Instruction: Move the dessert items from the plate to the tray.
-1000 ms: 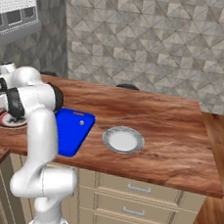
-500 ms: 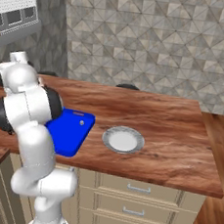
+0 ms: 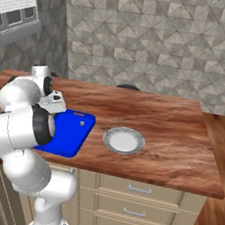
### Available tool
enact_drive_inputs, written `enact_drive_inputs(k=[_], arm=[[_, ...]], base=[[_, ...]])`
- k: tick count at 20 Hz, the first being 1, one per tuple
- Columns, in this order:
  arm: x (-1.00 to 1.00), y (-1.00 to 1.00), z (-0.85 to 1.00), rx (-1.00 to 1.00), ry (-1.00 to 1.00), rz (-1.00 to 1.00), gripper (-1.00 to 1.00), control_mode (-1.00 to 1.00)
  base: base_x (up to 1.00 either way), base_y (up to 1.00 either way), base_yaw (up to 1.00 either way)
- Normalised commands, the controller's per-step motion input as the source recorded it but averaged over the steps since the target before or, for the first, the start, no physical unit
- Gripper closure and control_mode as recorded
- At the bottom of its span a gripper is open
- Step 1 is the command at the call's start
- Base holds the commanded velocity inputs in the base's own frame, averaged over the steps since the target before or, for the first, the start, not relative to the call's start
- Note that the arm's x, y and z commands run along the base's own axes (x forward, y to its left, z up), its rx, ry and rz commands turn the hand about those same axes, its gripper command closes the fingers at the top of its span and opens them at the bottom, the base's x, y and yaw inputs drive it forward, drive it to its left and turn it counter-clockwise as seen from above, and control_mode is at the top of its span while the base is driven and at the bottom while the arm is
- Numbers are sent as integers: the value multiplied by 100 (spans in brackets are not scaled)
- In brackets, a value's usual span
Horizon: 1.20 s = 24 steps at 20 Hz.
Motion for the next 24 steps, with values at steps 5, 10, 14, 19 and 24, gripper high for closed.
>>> enact_drive_inputs(k=[5, 10, 14, 19, 24], arm=[[74, -43, -27, -5, 0, -10, 100, -100], [76, 0, -35, 0, 0, 0, 100, -100], [57, 0, -36, 0, 0, 0, 100, -100], [27, 0, -41, 0, 0, -3, 100, -100], [0, 0, -45, 0, 0, -6, 100, -100]], base=[[0, 0, 0], [0, 0, 0], [0, 0, 0], [0, 0, 0], [0, 0, 0]])
